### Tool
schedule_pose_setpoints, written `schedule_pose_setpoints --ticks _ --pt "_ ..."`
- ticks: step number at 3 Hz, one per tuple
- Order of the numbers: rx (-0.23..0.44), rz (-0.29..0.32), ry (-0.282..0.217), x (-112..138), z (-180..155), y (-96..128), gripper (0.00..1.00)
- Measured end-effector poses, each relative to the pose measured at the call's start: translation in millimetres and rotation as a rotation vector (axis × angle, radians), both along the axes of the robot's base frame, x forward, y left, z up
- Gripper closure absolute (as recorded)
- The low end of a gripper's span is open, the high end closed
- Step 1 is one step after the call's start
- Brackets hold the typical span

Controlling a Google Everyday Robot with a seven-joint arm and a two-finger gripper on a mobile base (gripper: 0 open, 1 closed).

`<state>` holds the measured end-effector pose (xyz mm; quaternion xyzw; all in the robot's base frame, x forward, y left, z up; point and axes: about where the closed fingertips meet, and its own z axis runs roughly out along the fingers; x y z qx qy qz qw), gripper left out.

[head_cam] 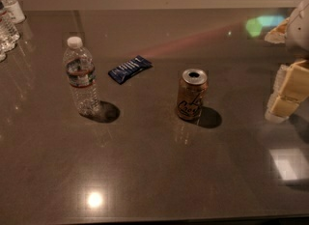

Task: Pick orange can

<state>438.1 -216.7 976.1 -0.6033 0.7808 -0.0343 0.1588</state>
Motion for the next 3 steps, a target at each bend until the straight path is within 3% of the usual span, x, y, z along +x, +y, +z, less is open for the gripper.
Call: schedule_pose_setpoints --ticks 2,3 --pt "0.032 0.023 -0.023 3.0 -0.8 6.0 0.00" --pt "0.109 0.067 -0.044 6.6 -11.3 21.1 0.00"
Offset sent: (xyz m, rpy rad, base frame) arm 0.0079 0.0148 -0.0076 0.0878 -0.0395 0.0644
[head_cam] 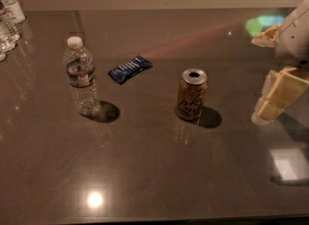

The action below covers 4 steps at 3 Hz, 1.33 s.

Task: Pick orange can

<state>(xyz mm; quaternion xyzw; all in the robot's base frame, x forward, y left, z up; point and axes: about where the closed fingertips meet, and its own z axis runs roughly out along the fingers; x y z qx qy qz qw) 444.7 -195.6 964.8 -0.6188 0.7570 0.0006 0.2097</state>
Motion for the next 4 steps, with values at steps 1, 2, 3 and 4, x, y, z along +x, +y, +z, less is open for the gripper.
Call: schedule_pose_setpoints --ticks 1,2,3,4 --pt "0.106 0.036 0.007 5.9 -16.5 22.2 0.00" --pt "0.211 0.060 0.025 17.2 -30.8 41.1 0.00" --pt "0.276 0.091 0.040 29.1 -44.5 62.0 0.00" --pt "0.316 0.115 0.059 38.5 -55.4 79.7 0.00"
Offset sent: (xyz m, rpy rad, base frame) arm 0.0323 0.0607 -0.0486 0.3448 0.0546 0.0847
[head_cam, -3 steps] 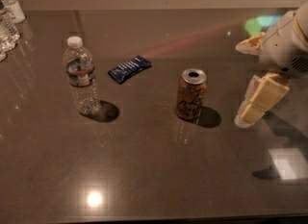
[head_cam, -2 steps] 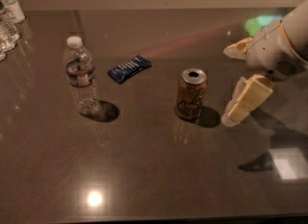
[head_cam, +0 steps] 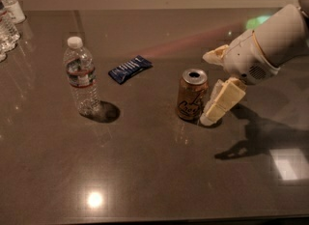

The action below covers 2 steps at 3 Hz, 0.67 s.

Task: Pick orange can

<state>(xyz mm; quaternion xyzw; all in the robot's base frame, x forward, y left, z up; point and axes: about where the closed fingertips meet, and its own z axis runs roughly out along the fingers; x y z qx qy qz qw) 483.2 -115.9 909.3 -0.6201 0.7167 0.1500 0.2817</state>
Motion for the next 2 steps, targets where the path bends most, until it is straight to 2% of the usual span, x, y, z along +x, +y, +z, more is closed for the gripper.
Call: schedule_pose_setpoints --ticks 1,2 --pt "0.031 0.020 0.019 5.3 -6.9 13.9 0.00" --pt "0.056 0.030 0.032 8.5 -10.7 24.0 0.16"
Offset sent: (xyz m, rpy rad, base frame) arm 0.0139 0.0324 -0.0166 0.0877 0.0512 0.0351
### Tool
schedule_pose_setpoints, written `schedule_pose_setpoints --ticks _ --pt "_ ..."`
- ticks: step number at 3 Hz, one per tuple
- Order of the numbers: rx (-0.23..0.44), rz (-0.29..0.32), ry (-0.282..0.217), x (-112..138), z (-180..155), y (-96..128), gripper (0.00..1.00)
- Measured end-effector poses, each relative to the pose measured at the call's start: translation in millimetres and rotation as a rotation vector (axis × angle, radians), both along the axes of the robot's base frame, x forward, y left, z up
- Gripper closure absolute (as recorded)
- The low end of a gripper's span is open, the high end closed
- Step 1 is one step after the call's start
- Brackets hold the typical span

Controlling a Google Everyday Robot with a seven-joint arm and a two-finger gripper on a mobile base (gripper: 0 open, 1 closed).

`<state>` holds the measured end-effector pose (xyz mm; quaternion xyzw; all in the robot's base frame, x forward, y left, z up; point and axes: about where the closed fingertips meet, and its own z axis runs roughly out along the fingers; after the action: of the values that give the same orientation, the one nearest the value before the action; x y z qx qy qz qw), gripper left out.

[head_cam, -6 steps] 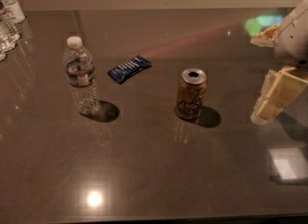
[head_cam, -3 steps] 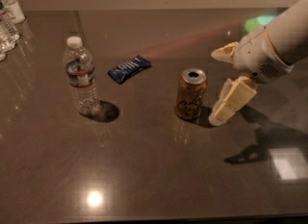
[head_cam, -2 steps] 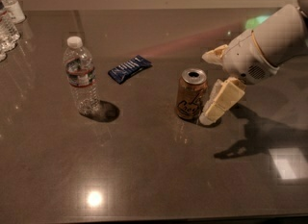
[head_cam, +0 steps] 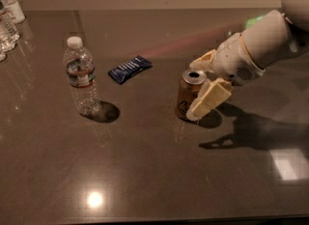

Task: Pick orange can

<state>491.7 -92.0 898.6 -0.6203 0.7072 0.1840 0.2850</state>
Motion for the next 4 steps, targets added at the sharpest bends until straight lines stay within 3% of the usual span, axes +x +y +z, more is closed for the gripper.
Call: schedule_pose_setpoints --ticks 2,3,4 --pt "0.015 0.004 0.033 -0.2 6.7 6.1 0.62" --pt "0.022 0.018 0.042 -1.9 31.3 7.4 0.87" --pt "0.026 0.041 0.028 -4.4 60.5 7.1 1.00"
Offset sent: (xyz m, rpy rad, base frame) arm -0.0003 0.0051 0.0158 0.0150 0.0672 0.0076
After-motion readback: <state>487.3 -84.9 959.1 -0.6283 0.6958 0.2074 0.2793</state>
